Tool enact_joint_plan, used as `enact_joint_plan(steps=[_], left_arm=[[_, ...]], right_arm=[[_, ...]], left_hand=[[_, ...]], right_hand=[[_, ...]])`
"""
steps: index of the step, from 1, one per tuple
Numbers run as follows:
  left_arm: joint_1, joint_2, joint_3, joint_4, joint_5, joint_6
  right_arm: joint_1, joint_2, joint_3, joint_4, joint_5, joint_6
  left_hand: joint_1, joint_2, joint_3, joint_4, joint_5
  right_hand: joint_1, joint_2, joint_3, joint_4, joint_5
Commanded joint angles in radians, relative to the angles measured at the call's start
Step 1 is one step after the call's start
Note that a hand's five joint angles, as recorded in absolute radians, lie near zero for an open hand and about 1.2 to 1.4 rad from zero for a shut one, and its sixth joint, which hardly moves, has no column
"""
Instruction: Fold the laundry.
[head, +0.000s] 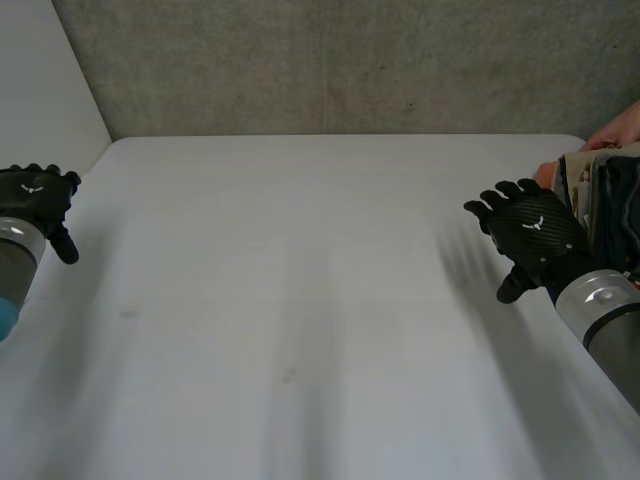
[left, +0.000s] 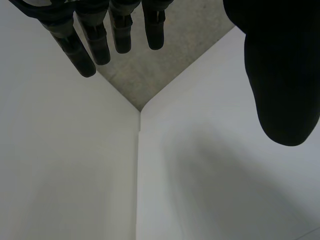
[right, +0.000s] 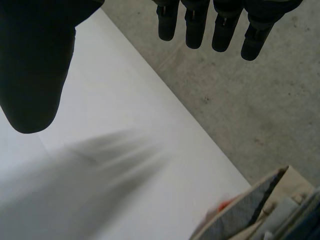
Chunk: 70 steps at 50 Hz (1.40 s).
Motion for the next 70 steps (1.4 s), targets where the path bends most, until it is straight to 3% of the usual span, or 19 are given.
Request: enact_joint_plan(steps=[1, 9, 19, 34, 42, 47, 52, 57, 61, 66, 70], left_arm=[[-0.005, -0.012, 0.0, 0.009, 0.027, 0.023], [-0.005, -0.026, 0.01, 0.047, 0.023, 0.089], [0.003, -0.067, 0.03, 0.187, -0.01, 0.202], [0.059, -0.162, 0.089, 0.138, -0.028, 0.225], [0.081, -0.058, -0.049, -0.002, 0.047, 0.236], [0.07, -0.052, -0.074, 0.001, 0.086, 0.314], [0.014, -0.052, 0.008, 0.016, 0.073, 0.364], [-0.106, 0.002, 0.09, -0.022, -0.006, 0.236], [-0.226, 0.109, 0.138, -0.115, -0.12, 0.043], [-0.403, 0.291, 0.153, -0.368, -0.244, -0.315], [-0.41, 0.349, 0.127, -0.473, -0.235, -0.478]], right_arm=[[0.022, -0.006, -0.006, 0.0, 0.024, 0.014], [0.023, -0.017, -0.006, 0.0, 0.04, 0.008], [0.019, -0.008, -0.014, -0.019, 0.061, 0.011], [0.014, 0.011, -0.037, -0.029, 0.099, 0.008], [0.016, 0.012, -0.04, -0.02, 0.092, 0.004], [0.025, 0.034, -0.066, -0.014, 0.086, -0.001], [0.04, 0.052, -0.115, -0.011, 0.092, 0.005], [0.058, 0.046, -0.196, 0.021, 0.11, 0.056], [0.072, 0.037, -0.323, 0.197, 0.174, 0.18], [0.08, 0.061, -0.539, 0.556, 0.227, 0.377], [0.109, 0.077, -0.584, 0.717, 0.224, 0.427]], left_hand=[[-0.038, -0.029, -0.034, -0.026, -0.047], [-0.038, -0.029, -0.034, -0.026, -0.047], [-0.038, -0.029, -0.034, -0.026, -0.047], [-0.038, -0.029, -0.034, -0.026, -0.047], [-0.038, -0.029, -0.034, -0.026, -0.047], [-0.038, -0.029, -0.034, -0.026, -0.047], [-0.038, -0.029, -0.034, -0.026, -0.047], [-0.038, -0.029, -0.034, -0.026, -0.047], [-0.038, -0.029, -0.034, -0.026, -0.047], [-0.038, -0.029, -0.034, -0.026, -0.047], [-0.038, -0.029, -0.034, -0.026, -0.047]], right_hand=[[-0.052, -0.03, -0.032, -0.035, -0.043], [-0.052, -0.03, -0.032, -0.035, -0.043], [-0.052, -0.03, -0.032, -0.035, -0.043], [-0.052, -0.03, -0.032, -0.035, -0.043], [-0.052, -0.03, -0.032, -0.035, -0.043], [-0.052, -0.03, -0.032, -0.035, -0.043], [-0.052, -0.03, -0.032, -0.035, -0.043], [-0.052, -0.03, -0.032, -0.035, -0.043], [-0.052, -0.03, -0.032, -0.035, -0.043], [-0.052, -0.03, -0.032, -0.035, -0.043], [-0.052, -0.03, -0.032, -0.035, -0.043]])
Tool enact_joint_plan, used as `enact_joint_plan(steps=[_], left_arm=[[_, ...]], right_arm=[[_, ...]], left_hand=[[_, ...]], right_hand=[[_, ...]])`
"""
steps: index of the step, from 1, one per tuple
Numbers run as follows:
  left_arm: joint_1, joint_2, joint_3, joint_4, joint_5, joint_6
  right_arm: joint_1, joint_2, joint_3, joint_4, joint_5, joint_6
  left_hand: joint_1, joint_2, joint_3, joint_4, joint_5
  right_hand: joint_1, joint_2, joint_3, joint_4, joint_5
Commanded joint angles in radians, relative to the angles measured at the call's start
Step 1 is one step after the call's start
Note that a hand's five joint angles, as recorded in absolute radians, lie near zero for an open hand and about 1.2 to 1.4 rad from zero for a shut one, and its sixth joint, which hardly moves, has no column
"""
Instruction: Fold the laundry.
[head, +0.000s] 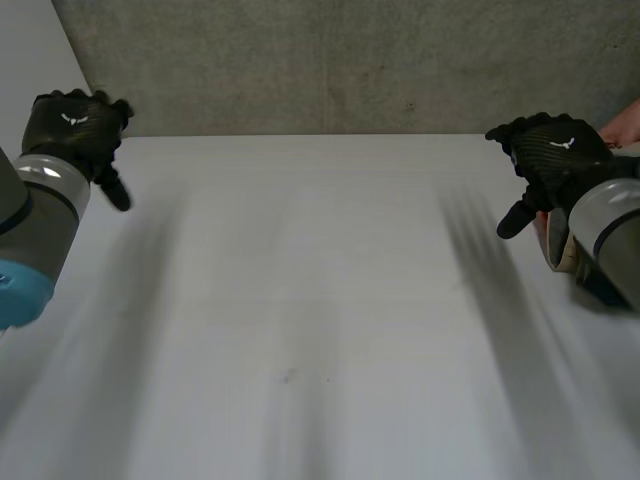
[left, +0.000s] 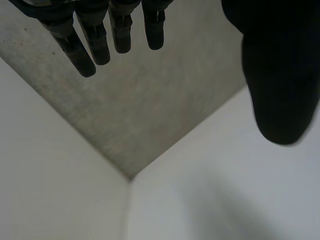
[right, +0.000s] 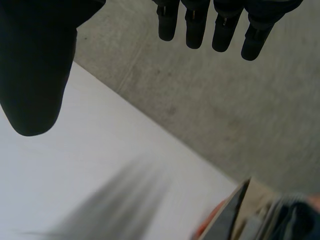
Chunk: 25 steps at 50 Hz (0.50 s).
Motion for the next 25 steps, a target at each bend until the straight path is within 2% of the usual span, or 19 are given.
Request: enact_joint_plan(steps=[1, 7, 11, 16, 25], left_arm=[[-0.085, 0.149, -0.03, -0.243, -0.04, -0.356], [-0.033, 0.155, -0.106, -0.248, 0.09, -0.351], [-0.035, 0.169, -0.139, -0.211, 0.13, -0.325], [-0.047, 0.215, -0.154, -0.156, 0.115, -0.308], [-0.088, 0.229, -0.15, -0.149, 0.103, -0.31]], right_arm=[[0.035, 0.027, -0.148, 0.335, 0.019, 0.147], [0.05, 0.01, -0.078, 0.196, 0.017, 0.115], [0.052, -0.01, -0.041, 0.117, 0.013, 0.104], [0.055, -0.033, -0.024, 0.087, -0.01, 0.105], [0.07, -0.033, -0.042, 0.109, -0.007, 0.101]], left_hand=[[-0.038, -0.028, -0.034, -0.026, -0.047], [-0.038, -0.028, -0.034, -0.026, -0.047], [-0.038, -0.028, -0.034, -0.026, -0.047], [-0.038, -0.028, -0.034, -0.026, -0.047], [-0.038, -0.028, -0.034, -0.026, -0.047]], right_hand=[[-0.052, -0.03, -0.032, -0.035, -0.043], [-0.052, -0.03, -0.032, -0.035, -0.043], [-0.052, -0.03, -0.032, -0.035, -0.043], [-0.052, -0.03, -0.032, -0.035, -0.043], [-0.052, -0.03, -0.032, -0.035, -0.043]])
